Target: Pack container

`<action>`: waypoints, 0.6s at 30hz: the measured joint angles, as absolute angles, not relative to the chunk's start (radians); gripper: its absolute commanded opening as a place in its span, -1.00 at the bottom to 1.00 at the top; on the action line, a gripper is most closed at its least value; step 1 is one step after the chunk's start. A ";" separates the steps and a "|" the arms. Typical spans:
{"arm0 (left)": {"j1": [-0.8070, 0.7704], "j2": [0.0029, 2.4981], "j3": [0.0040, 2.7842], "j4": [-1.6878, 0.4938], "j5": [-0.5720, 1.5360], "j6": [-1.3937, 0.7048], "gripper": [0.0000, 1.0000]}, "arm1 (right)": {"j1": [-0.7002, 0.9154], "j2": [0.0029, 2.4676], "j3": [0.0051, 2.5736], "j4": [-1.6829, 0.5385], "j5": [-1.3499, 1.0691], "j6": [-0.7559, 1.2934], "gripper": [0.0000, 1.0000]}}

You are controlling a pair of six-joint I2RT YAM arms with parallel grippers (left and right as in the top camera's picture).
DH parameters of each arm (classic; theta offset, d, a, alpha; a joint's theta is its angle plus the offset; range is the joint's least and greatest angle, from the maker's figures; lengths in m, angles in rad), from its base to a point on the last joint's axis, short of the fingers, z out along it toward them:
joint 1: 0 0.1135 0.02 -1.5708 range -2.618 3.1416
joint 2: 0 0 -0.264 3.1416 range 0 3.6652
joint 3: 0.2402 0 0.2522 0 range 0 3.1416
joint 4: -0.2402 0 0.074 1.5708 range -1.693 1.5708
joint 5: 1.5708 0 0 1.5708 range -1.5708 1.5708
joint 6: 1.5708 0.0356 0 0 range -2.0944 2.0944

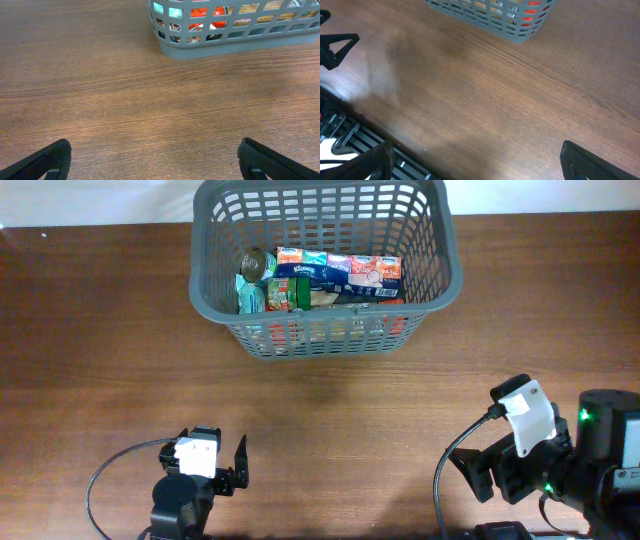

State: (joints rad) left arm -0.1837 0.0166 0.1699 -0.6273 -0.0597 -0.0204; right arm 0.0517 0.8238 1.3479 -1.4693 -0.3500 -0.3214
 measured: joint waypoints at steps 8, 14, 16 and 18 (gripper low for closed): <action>-0.184 0.017 0.170 -0.627 -0.060 -0.020 0.98 | 0.056 0.823 1.348 -1.451 -0.339 -0.326 0.98; -0.184 0.017 0.170 -0.627 -0.060 -0.020 0.98 | 0.107 0.770 1.250 -1.200 -0.318 -0.352 0.98; -0.184 0.016 0.170 -0.627 -0.060 -0.020 0.98 | 0.136 0.719 1.152 -1.074 -0.315 -0.364 0.98; -0.184 0.015 0.170 -0.627 -0.060 -0.020 0.98 | 0.167 0.660 1.037 -0.950 -0.314 -0.373 0.98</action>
